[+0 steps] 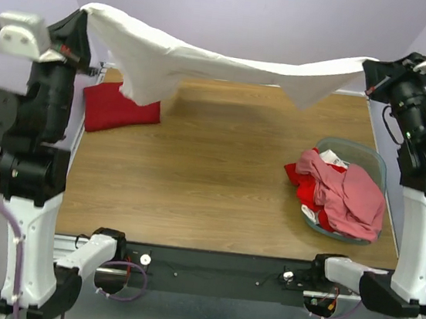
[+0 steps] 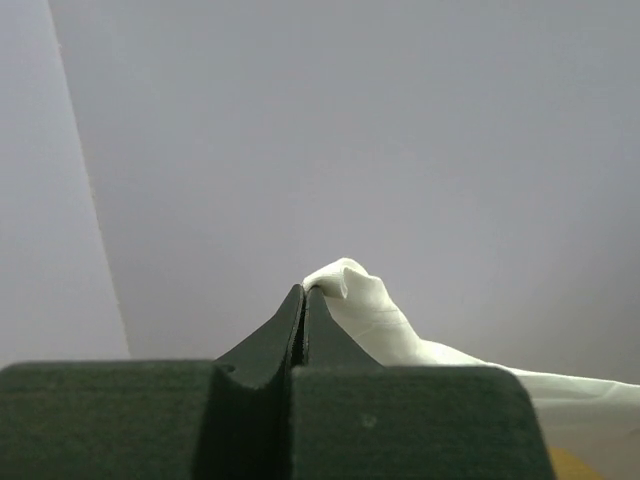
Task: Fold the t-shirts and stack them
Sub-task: Flatten the tshirt out
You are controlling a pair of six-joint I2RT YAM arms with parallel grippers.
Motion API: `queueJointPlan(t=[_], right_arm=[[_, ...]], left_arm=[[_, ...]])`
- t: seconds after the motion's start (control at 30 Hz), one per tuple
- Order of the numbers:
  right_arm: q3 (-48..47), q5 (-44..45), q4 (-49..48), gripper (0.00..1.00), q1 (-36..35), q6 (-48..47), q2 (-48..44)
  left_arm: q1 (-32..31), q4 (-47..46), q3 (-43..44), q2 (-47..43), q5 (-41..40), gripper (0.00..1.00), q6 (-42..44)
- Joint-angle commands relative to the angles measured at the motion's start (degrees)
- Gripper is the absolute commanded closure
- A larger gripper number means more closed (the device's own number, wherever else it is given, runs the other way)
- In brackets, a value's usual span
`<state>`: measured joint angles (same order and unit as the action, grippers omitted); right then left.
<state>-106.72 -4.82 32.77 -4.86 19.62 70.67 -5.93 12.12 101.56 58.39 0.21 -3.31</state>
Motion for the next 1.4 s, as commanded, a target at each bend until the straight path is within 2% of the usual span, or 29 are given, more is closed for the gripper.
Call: queueJointPlan(t=[0.0, 0.2, 0.43, 0.63, 0.73, 0.83, 0.93, 0.97, 1.0, 1.03, 1.07, 1.1, 1.13, 1.2, 1.27, 1.37], right_arm=[[-0.2, 1.5, -1.7, 1.00, 0.3, 0.4, -5.1], [-3.2, 2.3, -1.7, 0.99, 0.3, 1.8, -7.7], [-4.7, 4.0, -2.0, 0.99, 0.2, 3.0, -4.8], [6.2, 3.8, -7.4, 1.00, 0.3, 4.7, 0.3], [11.6, 4.0, -12.0, 1.00, 0.3, 4.2, 6.2], [12.8, 4.4, -15.1, 0.99, 0.4, 3.7, 13.2], [10.1, 4.6, -18.0, 1.00, 0.3, 3.6, 25.2], [8.8, 6.1, -18.4, 0.99, 0.3, 3.8, 31.1], [6.5, 7.0, -18.7, 1.00, 0.2, 4.3, 35.0], [4.0, 6.8, -18.8, 1.00, 0.3, 4.3, 38.5], [-1.8, 6.5, -18.6, 0.93, 0.3, 4.0, 41.6], [-4.4, 5.2, -18.5, 0.76, 0.5, 4.1, 48.4], [-7.2, 3.4, -17.8, 0.29, 0.4, 4.1, 51.1], [-14.8, 2.5, -16.0, 0.00, 0.4, 4.8, 57.2], [-16.3, 0.7, -14.6, 0.00, 0.4, 5.1, 58.3], [-12.8, -0.4, -14.6, 0.00, -0.1, 4.2, 55.3]], left_arm=[[0.5, -6.7, -5.0, -7.4, -4.3, 1.00, -0.9], [0.5, -7.8, -2.9, -11.1, -5.0, 1.00, 3.0], [0.5, -8.3, 1.0, -5.7, -1.3, 1.00, 8.2], [0.5, -11.4, -4.9, 1.9, 3.4, 1.00, 9.6], [0.5, -15.3, -7.8, 10.8, 1.8, 1.00, 11.6], [0.6, -17.0, -5.8, 18.7, 1.6, 1.00, 13.0], [1.4, -20.5, -1.8, 31.0, 0.9, 1.00, 13.0], [1.5, -19.4, 1.3, 39.0, 0.3, 1.00, 13.2], [1.5, -16.6, 9.5, 43.2, -2.3, 0.90, 13.4], [1.5, -15.4, 14.0, 47.5, -3.9, 0.46, 13.2], [1.5, -14.0, 18.4, 55.7, -5.2, 0.23, 12.5], [1.5, -12.2, 26.7, 59.3, -6.3, 0.02, 12.3], [1.5, -12.6, 27.0, 60.7, -6.9, 0.02, 11.0], [1.5, -12.7, 25.3, 60.7, -7.2, 0.02, 6.4], [1.0, -12.2, 23.5, 58.5, -6.9, 0.02, 3.6], [-0.6, -10.8, 14.2, 52.4, -6.1, 0.02, 3.5]])
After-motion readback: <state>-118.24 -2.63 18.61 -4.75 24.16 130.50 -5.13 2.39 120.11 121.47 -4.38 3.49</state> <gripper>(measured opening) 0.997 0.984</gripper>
